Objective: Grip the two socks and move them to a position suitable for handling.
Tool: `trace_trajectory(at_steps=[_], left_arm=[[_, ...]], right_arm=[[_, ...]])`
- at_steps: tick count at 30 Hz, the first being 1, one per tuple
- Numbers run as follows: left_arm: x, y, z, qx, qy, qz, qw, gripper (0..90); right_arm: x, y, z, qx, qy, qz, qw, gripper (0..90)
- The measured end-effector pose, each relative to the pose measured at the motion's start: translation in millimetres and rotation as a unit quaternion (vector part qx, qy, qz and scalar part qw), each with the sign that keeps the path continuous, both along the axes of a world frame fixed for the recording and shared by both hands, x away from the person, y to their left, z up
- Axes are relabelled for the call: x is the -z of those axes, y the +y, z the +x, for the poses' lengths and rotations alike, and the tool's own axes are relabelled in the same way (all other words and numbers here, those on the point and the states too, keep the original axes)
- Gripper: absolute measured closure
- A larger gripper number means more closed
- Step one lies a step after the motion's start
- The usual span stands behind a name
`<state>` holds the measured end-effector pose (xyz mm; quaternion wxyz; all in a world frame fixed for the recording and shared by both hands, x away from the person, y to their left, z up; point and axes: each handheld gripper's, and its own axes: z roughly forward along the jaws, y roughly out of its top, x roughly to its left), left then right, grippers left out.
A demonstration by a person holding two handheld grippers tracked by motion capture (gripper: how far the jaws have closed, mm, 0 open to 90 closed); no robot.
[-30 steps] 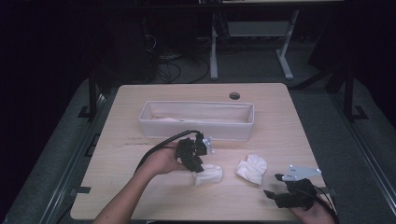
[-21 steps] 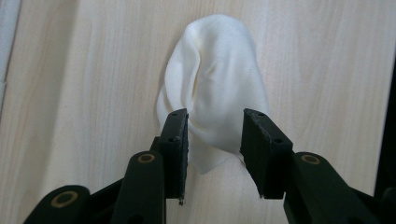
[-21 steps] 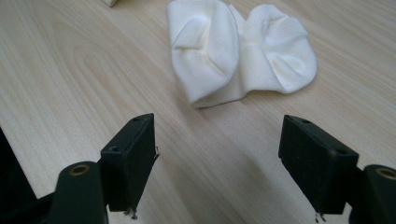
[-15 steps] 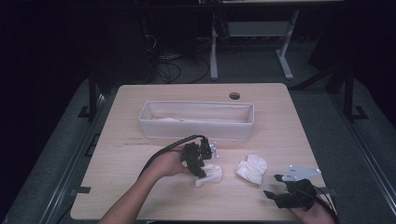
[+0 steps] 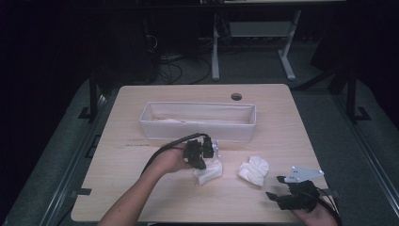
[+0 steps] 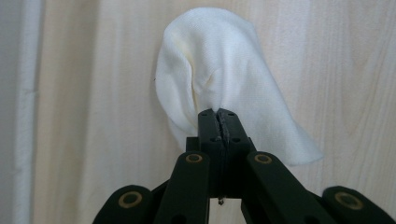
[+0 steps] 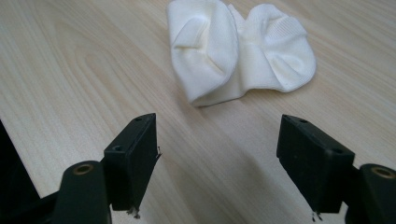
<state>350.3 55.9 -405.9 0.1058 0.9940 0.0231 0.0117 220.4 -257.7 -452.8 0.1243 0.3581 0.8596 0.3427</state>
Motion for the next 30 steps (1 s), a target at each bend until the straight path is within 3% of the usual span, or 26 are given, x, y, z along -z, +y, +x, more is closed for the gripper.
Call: trace_trajectory(at_steps=[5,10,18,19,25,30], left_arm=[[-12.5,-0.4,-0.6,-0.001,-0.009,-0.008,0.9999,90.0],[-16.4,-8.2,-13.6,0.012,-0.006,-0.016,0.9998,89.7],[-16.2,-21.2,-39.7,0.05,0.04,-0.047,0.9969,81.6],[-17.2,-20.6,-41.3,0.053,0.038,-0.047,0.9968,81.1],[-18.1,-6.3,-33.6,0.023,0.024,-0.043,0.9985,81.2],[-1.3,2.2,-23.9,-0.001,0.03,-0.018,0.9994,83.3]], right_arm=[[0.4,-0.3,0.2,0.001,0.0,0.0,1.0,28.3],[-0.1,-0.2,-0.1,0.0,-0.002,0.001,1.0,28.3],[-0.5,0.6,-0.7,-0.001,-0.002,0.0,1.0,28.3],[-0.5,0.8,-0.9,-0.001,-0.001,0.001,1.0,28.3],[-0.6,2.6,-0.5,-0.004,-0.002,-0.002,1.0,28.3],[-0.1,2.4,-0.2,-0.003,-0.001,-0.002,1.0,28.3]])
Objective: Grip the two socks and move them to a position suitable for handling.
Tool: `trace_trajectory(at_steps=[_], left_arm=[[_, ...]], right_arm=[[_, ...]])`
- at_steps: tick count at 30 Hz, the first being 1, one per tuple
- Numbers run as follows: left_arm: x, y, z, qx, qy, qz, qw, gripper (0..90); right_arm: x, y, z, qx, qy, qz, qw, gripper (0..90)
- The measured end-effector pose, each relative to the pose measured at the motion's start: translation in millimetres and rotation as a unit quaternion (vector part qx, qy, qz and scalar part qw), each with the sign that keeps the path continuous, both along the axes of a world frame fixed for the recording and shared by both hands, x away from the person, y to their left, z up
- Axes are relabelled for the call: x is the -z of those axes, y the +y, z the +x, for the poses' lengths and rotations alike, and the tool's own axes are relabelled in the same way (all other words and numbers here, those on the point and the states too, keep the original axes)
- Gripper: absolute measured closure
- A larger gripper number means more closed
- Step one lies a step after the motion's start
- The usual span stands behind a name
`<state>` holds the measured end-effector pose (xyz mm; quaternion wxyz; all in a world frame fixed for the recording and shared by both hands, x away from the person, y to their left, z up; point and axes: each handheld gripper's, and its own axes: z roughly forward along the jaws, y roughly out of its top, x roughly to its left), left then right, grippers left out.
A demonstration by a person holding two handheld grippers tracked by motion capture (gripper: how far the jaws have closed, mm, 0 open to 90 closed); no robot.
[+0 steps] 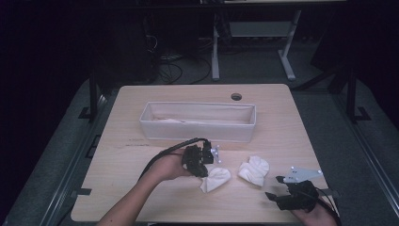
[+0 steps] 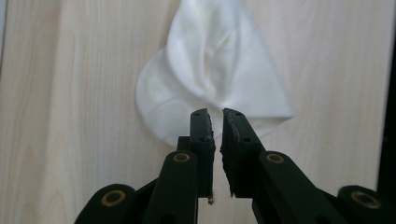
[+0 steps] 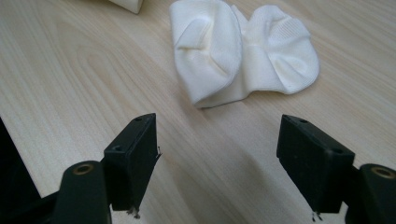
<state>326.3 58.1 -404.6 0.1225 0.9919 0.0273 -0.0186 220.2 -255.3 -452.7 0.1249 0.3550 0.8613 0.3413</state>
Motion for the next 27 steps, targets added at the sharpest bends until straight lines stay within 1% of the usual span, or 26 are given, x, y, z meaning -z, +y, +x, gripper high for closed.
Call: trace_trajectory(at_steps=[1,3,5,7,11,12,13,14,17,20,21,22,23,24,25,26,27], left_arm=[[0.0,0.0,0.0,0.0,0.0,0.0,1.0,83.5],[6.4,1.4,3.3,-0.009,0.0,0.007,0.9999,83.6],[11.7,2.1,6.2,-0.013,0.009,0.009,0.9998,83.9],[16.3,1.3,7.6,-0.014,0.014,0.017,0.9997,84.2],[23.7,0.0,12.3,-0.019,0.015,0.031,0.9992,84.3],[24.6,-0.5,13.7,-0.016,0.014,0.032,0.9993,84.3],[25.1,-0.9,14.7,-0.015,0.013,0.031,0.9993,84.3],[24.9,-1.8,16.2,-0.015,0.006,0.032,0.9994,84.3],[25.0,-2.2,18.1,-0.016,0.004,0.033,0.9993,84.1],[25.5,-1.4,21.8,-0.02,-0.004,0.032,0.9993,83.3],[25.2,-0.9,22.8,-0.023,-0.009,0.033,0.9991,83.3],[24.9,-0.3,24.0,-0.027,-0.021,0.035,0.9988,83.2],[23.6,1.2,25.5,-0.034,-0.024,0.034,0.9985,83.1],[21.6,3.0,26.9,-0.036,-0.025,0.028,0.9986,82.6],[17.6,5.8,26.7,-0.038,-0.026,0.017,0.9988,82.6],[17.6,5.8,26.7,-0.038,-0.026,0.017,0.9988,82.4],[14.5,7.4,25.4,-0.038,-0.027,0.01,0.9989,82.4]], right_arm=[[0.0,0.0,0.0,0.0,0.0,0.0,1.0,28.3],[0.0,0.2,0.0,-0.001,0.0,0.0,1.0,28.3],[0.0,0.1,-0.2,-0.001,0.0,0.0,1.0,28.3],[0.2,-0.5,0.0,-0.001,-0.002,0.001,1.0,28.3],[-0.3,-1.2,-0.2,-0.001,-0.003,0.001,1.0,28.3],[-0.4,-0.9,-0.3,-0.001,-0.003,0.001,1.0,28.3],[-0.4,-0.9,-0.3,-0.001,-0.003,0.001,1.0,28.3],[-0.2,-0.9,-0.2,-0.001,-0.002,0.001,1.0,28.3],[-0.1,-0.8,-0.1,-0.002,-0.001,0.001,1.0,28.3],[-0.9,-0.5,-0.8,-0.003,-0.001,0.0,1.0,28.3],[-0.9,-0.5,-0.8,-0.003,-0.001,0.0,1.0,28.3],[-1.1,-0.3,-1.0,-0.002,-0.002,0.0,1.0,28.3],[-1.2,0.0,-1.1,-0.003,-0.002,0.0,1.0,28.3],[-1.5,0.4,-1.3,-0.003,-0.003,0.0,1.0,28.4],[-2.2,0.9,-1.3,-0.007,-0.008,0.001,0.9999,29.0],[-2.6,1.4,-1.5,-0.007,-0.006,0.001,1.0,29.0],[-2.6,1.4,-1.5,-0.007,-0.006,0.001,1.0,29.0]])
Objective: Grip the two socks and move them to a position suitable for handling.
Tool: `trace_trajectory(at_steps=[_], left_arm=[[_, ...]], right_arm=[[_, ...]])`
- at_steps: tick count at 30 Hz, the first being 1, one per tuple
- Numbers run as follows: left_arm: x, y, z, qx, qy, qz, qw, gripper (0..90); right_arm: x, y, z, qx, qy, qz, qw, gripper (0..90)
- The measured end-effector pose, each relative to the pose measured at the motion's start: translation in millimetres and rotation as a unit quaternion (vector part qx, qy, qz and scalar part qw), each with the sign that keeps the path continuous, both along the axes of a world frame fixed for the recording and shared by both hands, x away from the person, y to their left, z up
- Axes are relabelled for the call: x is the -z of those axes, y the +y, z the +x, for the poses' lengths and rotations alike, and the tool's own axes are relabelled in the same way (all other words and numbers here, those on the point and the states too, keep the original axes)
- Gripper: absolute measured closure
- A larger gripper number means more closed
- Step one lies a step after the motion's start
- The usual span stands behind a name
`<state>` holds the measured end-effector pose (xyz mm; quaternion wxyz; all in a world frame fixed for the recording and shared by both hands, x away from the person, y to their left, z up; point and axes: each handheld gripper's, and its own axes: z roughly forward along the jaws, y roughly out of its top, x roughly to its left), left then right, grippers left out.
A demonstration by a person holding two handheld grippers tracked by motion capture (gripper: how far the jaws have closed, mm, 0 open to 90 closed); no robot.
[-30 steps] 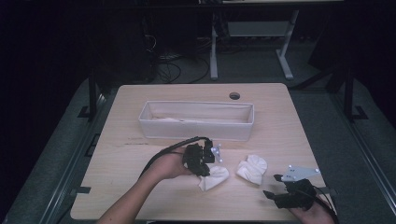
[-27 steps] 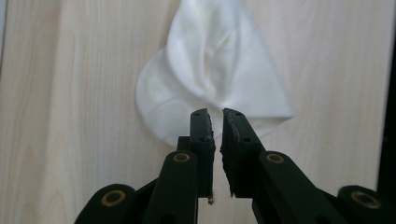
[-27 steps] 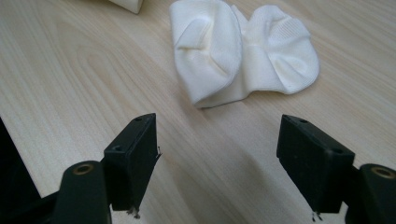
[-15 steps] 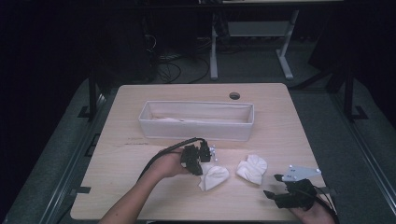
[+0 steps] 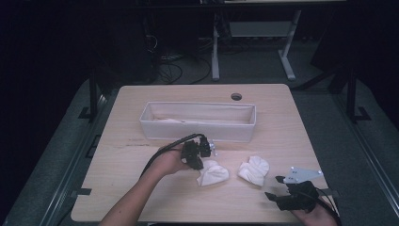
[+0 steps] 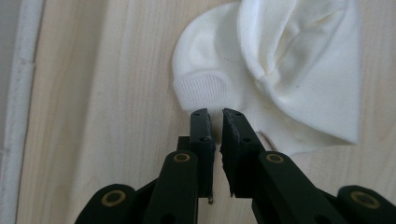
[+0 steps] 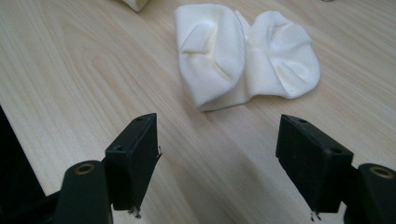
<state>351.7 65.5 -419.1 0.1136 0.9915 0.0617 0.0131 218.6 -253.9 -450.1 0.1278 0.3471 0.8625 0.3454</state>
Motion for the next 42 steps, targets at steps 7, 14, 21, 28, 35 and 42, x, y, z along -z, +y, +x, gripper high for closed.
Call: trace_trajectory(at_steps=[7,14,21,28,35,42], left_arm=[[-6.9,0.9,-12.9,0.016,0.013,-0.027,0.9994,82.2],[1.0,-3.4,-19.9,0.03,0.015,-0.018,0.9993,82.6],[10.7,1.1,-7.1,0.022,0.019,0.001,0.9996,81.4],[-0.1,7.3,0.1,0.012,0.004,-0.014,0.9998,81.5],[-21.0,6.5,2.5,0.006,0.006,-0.05,0.9987,79.2],[-14.1,-8.0,3.5,0.014,0.031,-0.057,0.9978,75.4]], right_arm=[[-5.7,9.2,-1.2,-0.03,-0.001,-0.005,0.9995,35.4],[-14.1,19.1,1.5,-0.052,-0.006,-0.007,0.9986,39.4],[-8.8,18.7,0.4,-0.051,-0.002,-0.01,0.9987,39.1],[-6.2,17.4,0.5,-0.05,0.001,-0.012,0.9987,38.8],[-7.2,17.5,-0.2,-0.048,-0.002,-0.012,0.9988,38.0],[-6.7,13.8,-0.7,-0.042,-0.002,-0.011,0.999,37.5]])
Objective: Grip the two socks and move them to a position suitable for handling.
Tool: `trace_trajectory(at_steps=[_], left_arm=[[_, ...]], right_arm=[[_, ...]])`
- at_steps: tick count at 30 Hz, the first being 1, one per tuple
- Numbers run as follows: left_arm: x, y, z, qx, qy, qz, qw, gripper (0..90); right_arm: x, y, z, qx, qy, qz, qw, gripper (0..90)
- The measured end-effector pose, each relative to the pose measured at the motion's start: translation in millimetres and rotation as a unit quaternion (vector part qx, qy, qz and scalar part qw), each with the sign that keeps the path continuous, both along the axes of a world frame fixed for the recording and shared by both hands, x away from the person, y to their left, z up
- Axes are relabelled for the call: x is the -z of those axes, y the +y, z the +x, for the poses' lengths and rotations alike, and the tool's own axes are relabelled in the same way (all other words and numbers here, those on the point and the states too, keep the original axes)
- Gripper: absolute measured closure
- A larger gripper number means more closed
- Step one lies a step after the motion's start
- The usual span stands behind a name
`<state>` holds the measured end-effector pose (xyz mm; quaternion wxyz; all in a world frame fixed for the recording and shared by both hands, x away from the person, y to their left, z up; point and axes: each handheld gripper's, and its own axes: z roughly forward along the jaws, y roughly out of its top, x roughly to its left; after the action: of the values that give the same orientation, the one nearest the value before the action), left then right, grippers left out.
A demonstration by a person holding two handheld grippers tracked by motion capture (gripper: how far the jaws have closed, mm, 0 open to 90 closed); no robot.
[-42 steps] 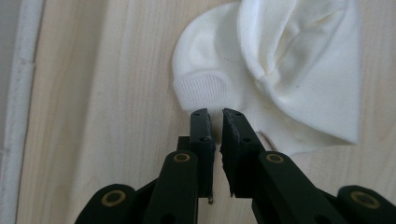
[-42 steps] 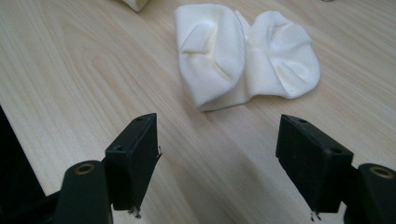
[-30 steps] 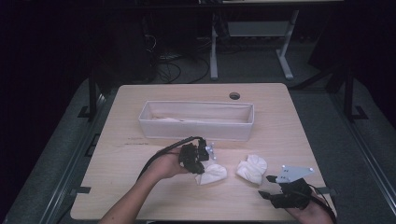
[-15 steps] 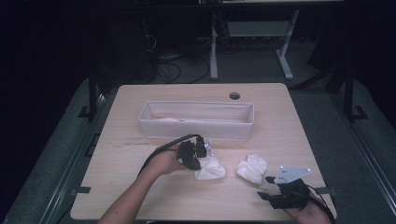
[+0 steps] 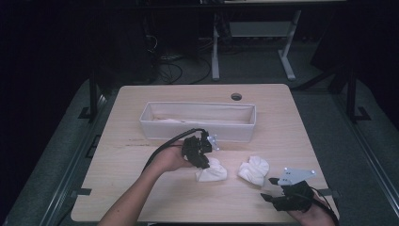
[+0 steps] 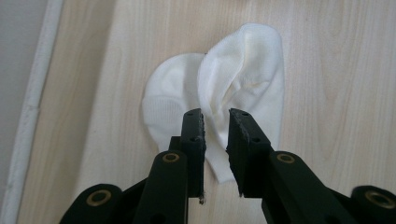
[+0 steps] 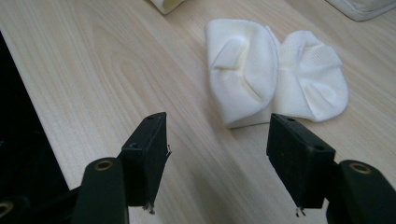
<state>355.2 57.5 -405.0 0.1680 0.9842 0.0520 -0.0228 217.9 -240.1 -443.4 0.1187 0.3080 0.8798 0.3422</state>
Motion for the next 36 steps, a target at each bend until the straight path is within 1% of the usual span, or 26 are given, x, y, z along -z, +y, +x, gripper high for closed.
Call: trace_trajectory(at_steps=[4,5,6,7,9,10,14,15,16,17,19,20,23,26,27,28,29,32,34,36], left_arm=[[4.0,-4.7,2.4,-0.005,0.007,0.002,1.0,71.5],[5.6,-6.3,3.0,-0.007,0.015,-0.002,0.9999,67.5],[8.4,-9.6,3.5,-0.008,0.019,0.003,0.9998,61.9],[8.4,-9.6,3.5,-0.008,0.019,0.003,0.9998,60.5],[11.0,-11.7,3.9,-0.011,0.025,0.01,0.9996,58.9],[12.5,-13.0,4.1,-0.013,0.022,0.013,0.9996,57.2],[16.0,-16.2,5.3,-0.016,0.021,0.02,0.9995,56.7],[16.4,-16.6,5.4,-0.016,0.021,0.021,0.9994,59.7],[16.9,-17.0,5.3,-0.015,0.022,0.022,0.9994,59.7],[17.0,-17.2,5.3,-0.008,0.024,0.024,0.9994,65.8],[16.8,-17.0,5.9,-0.009,0.02,0.025,0.9995,67.3],[17.0,-16.7,7.0,-0.012,0.024,0.022,0.9994,70.6],[17.8,-16.9,8.2,-0.01,0.026,0.023,0.9994,72.4],[19.3,-18.3,7.6,-0.003,0.028,0.028,0.9992,77.1],[19.0,-18.6,7.3,0.002,0.028,0.028,0.9992,81.1],[19.0,-18.6,7.3,0.002,0.028,0.028,0.9992,82.8],[18.6,-18.7,7.0,0.002,0.025,0.028,0.9993,82.8],[17.0,-18.0,7.0,0.004,0.023,0.026,0.9994,87.2],[14.6,-16.7,6.7,0.005,0.018,0.021,0.9996,87.8],[11.5,-15.2,5.4,0.004,0.018,0.013,0.9998,88.0]], right_arm=[[0.2,-0.2,-0.4,0.002,0.001,0.0,1.0,37.4],[-0.1,-0.4,-0.4,0.002,0.001,0.0,1.0,37.2],[-0.2,-0.9,-0.3,0.003,-0.001,0.0,1.0,36.8],[-0.1,-1.2,-0.3,0.003,-0.002,0.0,1.0,36.8],[-0.2,-1.4,-0.3,0.003,-0.001,-0.001,1.0,36.8],[0.0,-1.6,-0.3,0.003,-0.001,-0.001,1.0,36.8],[0.4,-2.3,-0.6,0.001,-0.002,-0.003,1.0,36.8],[0.4,-2.9,-0.7,0.002,-0.002,-0.003,1.0,36.8],[0.4,-2.9,-0.7,0.002,-0.002,-0.003,1.0,36.8],[0.0,-3.7,-1.4,0.003,-0.003,-0.001,1.0,36.4],[-0.5,-4.6,-1.4,0.003,-0.006,-0.002,1.0,36.4],[-0.5,-5.2,-1.6,0.005,-0.006,-0.001,1.0,36.4],[-0.4,-5.3,-1.6,0.006,-0.005,0.0,1.0,36.4],[0.3,-4.5,-1.2,0.003,-0.004,-0.002,1.0,36.4],[0.5,-4.1,-1.1,0.003,-0.004,-0.002,1.0,36.4],[0.5,-4.1,-1.1,0.003,-0.004,-0.002,1.0,36.4],[0.6,-4.1,-1.0,0.003,-0.004,-0.002,1.0,36.4],[0.9,-4.6,-0.9,0.005,-0.003,-0.003,1.0,36.3],[0.8,-4.8,-0.9,0.004,-0.003,-0.003,1.0,36.2],[0.8,-4.8,-0.9,0.005,-0.003,-0.003,1.0,36.1]])
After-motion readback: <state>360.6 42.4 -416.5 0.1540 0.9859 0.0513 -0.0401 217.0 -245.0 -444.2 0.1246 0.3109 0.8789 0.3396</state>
